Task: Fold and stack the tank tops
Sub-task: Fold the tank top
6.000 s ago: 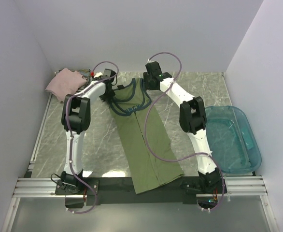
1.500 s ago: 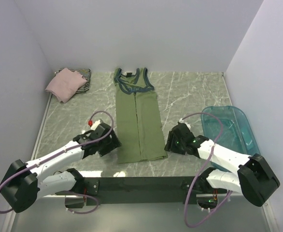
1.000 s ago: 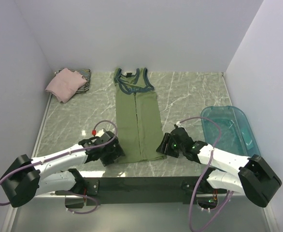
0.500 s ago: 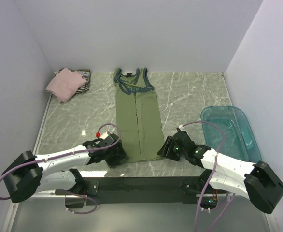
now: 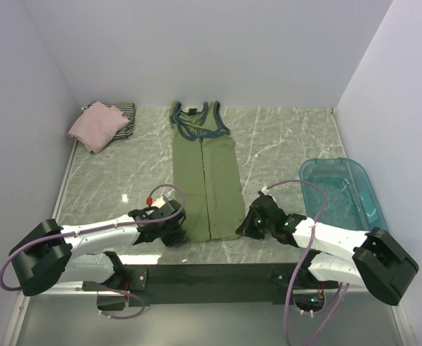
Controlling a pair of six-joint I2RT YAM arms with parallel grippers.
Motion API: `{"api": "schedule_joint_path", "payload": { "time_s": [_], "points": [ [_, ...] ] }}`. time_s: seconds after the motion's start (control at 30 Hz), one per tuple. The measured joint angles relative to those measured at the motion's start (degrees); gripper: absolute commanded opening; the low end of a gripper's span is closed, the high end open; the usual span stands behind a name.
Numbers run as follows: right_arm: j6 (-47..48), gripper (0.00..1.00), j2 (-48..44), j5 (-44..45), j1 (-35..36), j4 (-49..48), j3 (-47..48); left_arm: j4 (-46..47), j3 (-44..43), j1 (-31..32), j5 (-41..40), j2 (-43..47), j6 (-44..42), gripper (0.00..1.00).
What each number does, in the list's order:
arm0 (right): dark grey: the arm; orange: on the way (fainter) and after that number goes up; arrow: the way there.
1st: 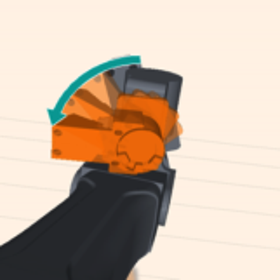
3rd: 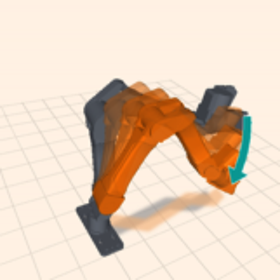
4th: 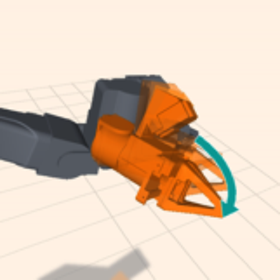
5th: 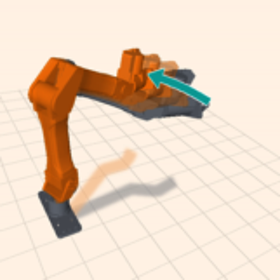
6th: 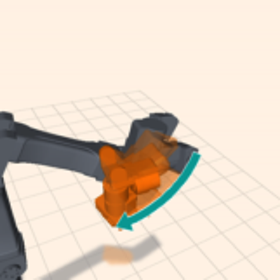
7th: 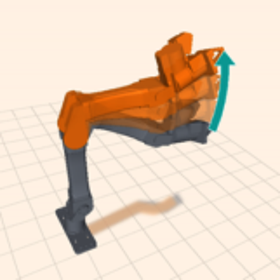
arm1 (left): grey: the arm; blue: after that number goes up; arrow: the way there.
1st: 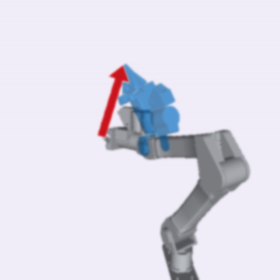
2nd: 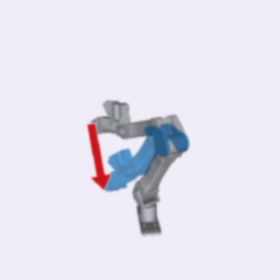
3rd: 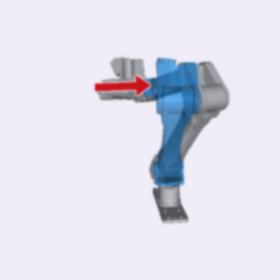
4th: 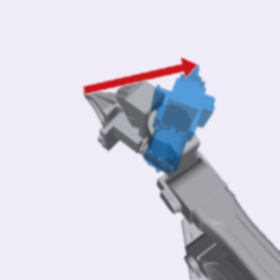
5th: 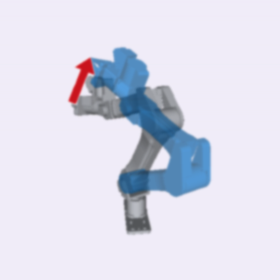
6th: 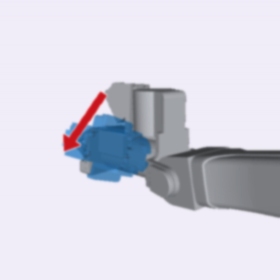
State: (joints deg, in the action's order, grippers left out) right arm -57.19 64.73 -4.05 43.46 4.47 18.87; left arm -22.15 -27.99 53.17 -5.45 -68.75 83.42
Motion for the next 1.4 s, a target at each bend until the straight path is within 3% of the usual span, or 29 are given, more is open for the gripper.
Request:
{"api": "schedule_joint_path", "payload": {
  "time_s": [0.17, 0.4, 0.7, 0.83, 0.93, 1.13, 1.4],
  "points": [
    [0.9, 0.0, -1.5, 1.1, 1.1, 4.8, 1.0, -2.9, -1.2, 3.6, -2.9, -0.1, -0.6, 0.01],
    [1.0, 0.0, -7.7, 2.1, 7.9, 15.7, 1.1, -8.8, -2.3, 16.5, -4.9, 0.5, 4.5, 0.01],
    [-10.4, 0.0, -15.1, 5.2, 29.8, 31.2, 3.8, -18.8, -6.4, 37.9, -7.1, -1.5, 17.6, 0.01],
    [-14.1, 0.0, -14.0, 7.7, 34.2, 36.5, 8.4, -22.1, -8.6, 40.0, -7.6, -2.1, 22.2, 0.01],
    [-14.3, 0.0, -12.7, 10.1, 33.0, 39.2, 12.4, -24.1, -8.7, 38.2, -7.8, 1.2, 22.9, 0.0],
    [-8.6, 0.0, -9.9, 12.6, 21.3, 38.9, 18.6, -25.9, -11.7, 22.9, -11.1, 9.7, 15.6, 0.01],
    [3.5, 0.0, 1.5, 13.0, 7.4, 33.5, 27.7, -20.8, -19.0, 4.0, -12.9, 2.1, -2.8, 0.01]
  ]
}}
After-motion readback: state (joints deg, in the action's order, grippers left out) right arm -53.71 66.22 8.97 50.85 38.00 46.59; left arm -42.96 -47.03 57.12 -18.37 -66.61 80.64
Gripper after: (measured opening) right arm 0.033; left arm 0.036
